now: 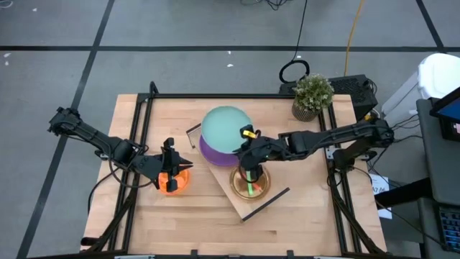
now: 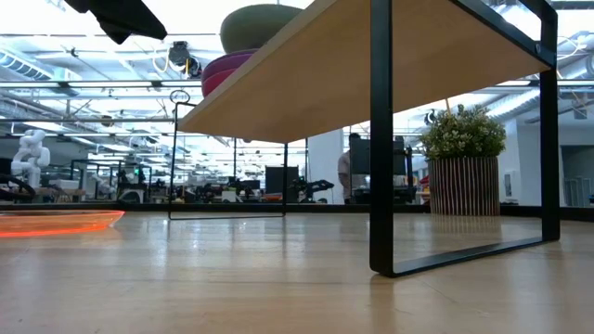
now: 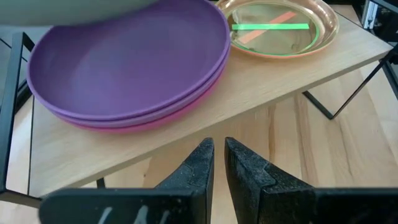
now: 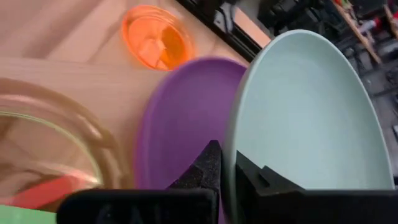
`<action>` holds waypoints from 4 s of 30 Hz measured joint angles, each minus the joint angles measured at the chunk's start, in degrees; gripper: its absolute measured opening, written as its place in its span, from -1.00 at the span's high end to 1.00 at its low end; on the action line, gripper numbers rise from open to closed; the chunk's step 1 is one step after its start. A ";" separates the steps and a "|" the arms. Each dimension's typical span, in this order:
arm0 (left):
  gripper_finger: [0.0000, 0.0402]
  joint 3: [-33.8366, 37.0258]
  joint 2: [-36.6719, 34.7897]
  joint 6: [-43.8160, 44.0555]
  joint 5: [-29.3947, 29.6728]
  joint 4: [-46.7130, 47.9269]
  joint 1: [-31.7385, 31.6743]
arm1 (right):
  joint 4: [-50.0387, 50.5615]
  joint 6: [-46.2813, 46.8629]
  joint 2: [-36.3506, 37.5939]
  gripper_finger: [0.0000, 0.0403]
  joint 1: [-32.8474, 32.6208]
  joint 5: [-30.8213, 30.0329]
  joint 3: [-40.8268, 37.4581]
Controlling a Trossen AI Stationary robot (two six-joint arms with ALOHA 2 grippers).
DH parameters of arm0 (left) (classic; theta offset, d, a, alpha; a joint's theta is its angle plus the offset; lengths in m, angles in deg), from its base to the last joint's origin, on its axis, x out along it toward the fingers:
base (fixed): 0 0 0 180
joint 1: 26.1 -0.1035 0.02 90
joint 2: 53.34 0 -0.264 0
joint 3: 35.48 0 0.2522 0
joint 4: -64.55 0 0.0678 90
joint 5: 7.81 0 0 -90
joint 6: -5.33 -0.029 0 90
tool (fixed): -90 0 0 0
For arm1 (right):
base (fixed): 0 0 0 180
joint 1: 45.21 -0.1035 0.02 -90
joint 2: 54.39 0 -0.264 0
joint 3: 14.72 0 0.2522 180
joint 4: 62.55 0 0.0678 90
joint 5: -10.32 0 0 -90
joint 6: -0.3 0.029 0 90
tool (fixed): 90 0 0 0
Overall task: Place and stack plates onto a shelf
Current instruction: Stack the light blue plate on top of the purple plate on the shelf, then stack the orange plate on top of the green plate on the shelf
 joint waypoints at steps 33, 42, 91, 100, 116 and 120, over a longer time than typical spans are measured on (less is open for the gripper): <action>0.77 0.00 0.02 0.20 0.00 0.48 1.05 | -1.35 -0.65 -3.92 0.73 -0.78 4.08 -0.11; 0.77 0.00 0.02 0.28 0.00 0.59 1.05 | -2.24 -0.20 -1.39 0.66 -0.95 4.06 -0.11; 0.77 0.04 20.90 25.64 -0.24 1.01 14.99 | -1.12 26.51 5.16 0.66 -19.06 -6.11 -5.11; 0.76 0.04 22.21 31.50 2.15 1.01 16.87 | -3.90 29.74 5.88 0.66 -19.61 -6.77 -6.88; 0.32 0.04 26.42 36.24 4.13 0.63 17.57 | 0.78 31.38 9.13 0.66 -27.79 -12.72 -6.93; 0.02 0.04 28.74 37.06 4.45 -0.09 17.61 | -0.04 32.57 9.27 0.66 -29.00 -12.79 -7.80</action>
